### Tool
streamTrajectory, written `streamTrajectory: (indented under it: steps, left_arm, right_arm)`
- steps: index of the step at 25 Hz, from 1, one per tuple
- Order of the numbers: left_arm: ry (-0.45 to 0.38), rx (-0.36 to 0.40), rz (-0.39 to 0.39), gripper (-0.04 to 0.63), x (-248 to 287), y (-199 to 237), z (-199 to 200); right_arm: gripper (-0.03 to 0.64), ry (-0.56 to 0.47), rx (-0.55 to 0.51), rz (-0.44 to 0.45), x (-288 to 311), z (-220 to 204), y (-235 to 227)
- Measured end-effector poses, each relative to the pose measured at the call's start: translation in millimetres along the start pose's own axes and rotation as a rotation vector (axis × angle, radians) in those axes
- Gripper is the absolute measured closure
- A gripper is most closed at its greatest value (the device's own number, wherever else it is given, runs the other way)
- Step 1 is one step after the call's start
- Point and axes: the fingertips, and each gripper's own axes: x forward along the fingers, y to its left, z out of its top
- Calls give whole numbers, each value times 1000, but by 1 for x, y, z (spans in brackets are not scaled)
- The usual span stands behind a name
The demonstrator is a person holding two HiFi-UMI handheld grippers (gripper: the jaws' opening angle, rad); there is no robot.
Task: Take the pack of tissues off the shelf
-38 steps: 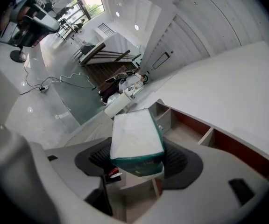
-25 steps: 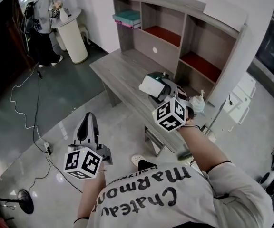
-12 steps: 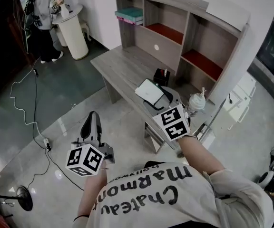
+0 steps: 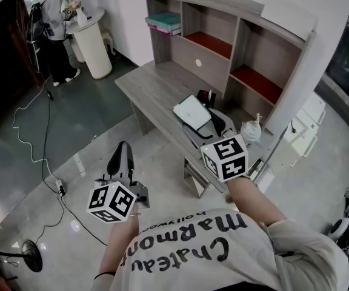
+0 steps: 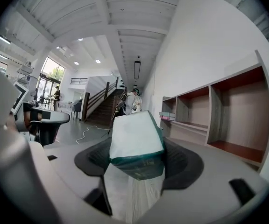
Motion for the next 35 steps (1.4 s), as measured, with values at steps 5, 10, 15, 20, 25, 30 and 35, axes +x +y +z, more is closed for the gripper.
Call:
streamTrajectory:
  steps: [5,10,15,20,25,30,35]
  left_arm:
    - [12,-14,-18,577,5,-10,-9]
    - [15,7,-25,577,6,-20,-9]
    - [28,-1,-36,577,4,-33,-17]
    - [30,2,-35,577,-2,-50,-20]
    - [43,-19,-37,577,-11,-70,-28]
    - [53,-19,-52,577,-23,-95,-37]
    - [73,-37,-44,577,-44,-110,-50]
  right_arm:
    - [295,-27,67,-30,-10,6,-17]
    - [293,-10,186,-30,-20,-4,-32]
    - [293,-3,212,-31,-32,-14,-38]
    - [293,11,214,-39,-47,-23,-45]
    - [295,40,211,-34,-69,-31,-47]
    - [295,59,199,-32,-94,-40,-47]
    - [295,88,184,-24,-120,-52,-39]
